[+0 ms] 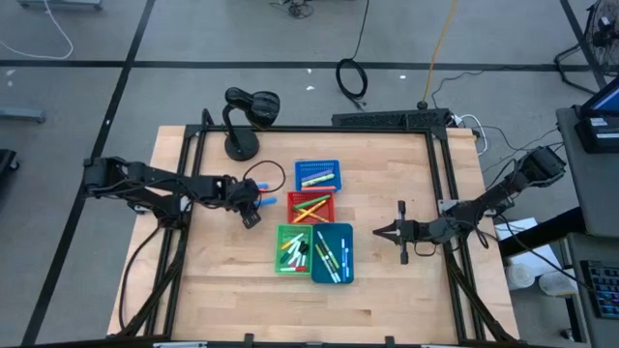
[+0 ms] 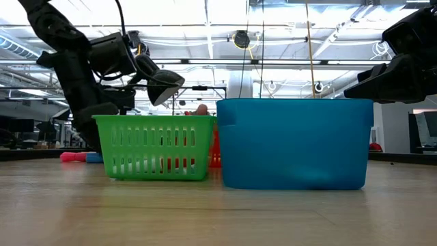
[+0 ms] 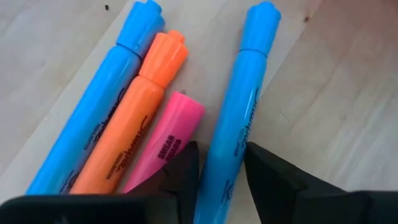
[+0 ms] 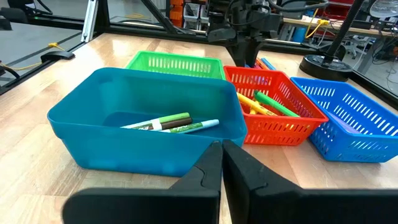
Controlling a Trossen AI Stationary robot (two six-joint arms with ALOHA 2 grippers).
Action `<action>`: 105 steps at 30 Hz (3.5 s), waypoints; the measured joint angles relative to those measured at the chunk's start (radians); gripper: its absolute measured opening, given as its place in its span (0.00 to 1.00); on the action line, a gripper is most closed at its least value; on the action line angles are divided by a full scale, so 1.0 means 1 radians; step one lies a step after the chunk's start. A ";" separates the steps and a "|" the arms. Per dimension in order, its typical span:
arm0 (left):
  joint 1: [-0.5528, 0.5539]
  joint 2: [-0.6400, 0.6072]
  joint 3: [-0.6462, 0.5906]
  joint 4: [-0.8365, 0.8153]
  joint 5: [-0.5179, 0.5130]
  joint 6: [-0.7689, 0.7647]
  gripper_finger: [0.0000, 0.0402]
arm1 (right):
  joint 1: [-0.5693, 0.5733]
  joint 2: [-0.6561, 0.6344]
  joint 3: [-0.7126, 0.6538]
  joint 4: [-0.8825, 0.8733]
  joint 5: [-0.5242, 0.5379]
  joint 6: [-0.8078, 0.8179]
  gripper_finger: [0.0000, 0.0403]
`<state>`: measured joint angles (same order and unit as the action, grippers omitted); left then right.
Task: Pick & Place Markers
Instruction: Put the bottom large light blue highlighter pen into the blue bin
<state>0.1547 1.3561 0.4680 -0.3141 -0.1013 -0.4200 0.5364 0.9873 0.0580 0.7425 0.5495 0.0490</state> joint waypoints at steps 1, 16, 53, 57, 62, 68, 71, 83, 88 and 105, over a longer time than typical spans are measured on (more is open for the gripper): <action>0.000 -0.001 -0.008 0.001 0.000 -0.008 0.32 | 0.000 0.000 0.000 0.000 0.000 0.000 0.00; -0.062 0.004 -0.034 0.085 -0.051 0.021 0.18 | 0.000 0.000 0.000 0.000 0.000 0.000 0.00; -0.111 0.006 -0.033 0.112 -0.109 -0.010 0.20 | 0.000 0.000 0.000 0.000 0.000 0.000 0.00; -0.111 0.006 -0.033 0.112 -0.109 -0.012 0.20 | 0.000 0.000 0.000 0.000 0.000 0.000 0.00; -0.111 0.006 -0.033 0.114 -0.109 -0.012 0.17 | 0.000 0.000 0.000 0.000 0.000 0.000 0.00; -0.112 0.005 -0.033 0.140 -0.109 -0.011 0.20 | 0.000 0.000 0.000 0.000 0.000 0.000 0.00; -0.112 0.005 -0.033 0.140 -0.109 -0.011 0.19 | 0.000 0.000 0.000 0.000 0.000 0.000 0.00; -0.112 0.005 -0.033 0.141 -0.108 -0.012 0.19 | 0.000 0.000 0.000 0.000 0.000 0.000 0.00; -0.112 0.005 -0.033 0.142 -0.115 -0.012 0.18 | 0.000 0.000 0.000 0.000 0.000 0.000 0.00; -0.111 0.008 -0.035 0.283 -0.347 0.025 0.19 | 0.000 0.000 0.000 -0.019 0.000 0.016 0.00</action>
<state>0.0433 1.3640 0.4328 -0.0306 -0.4481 -0.3950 0.5362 0.9874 0.0578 0.7240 0.5499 0.0648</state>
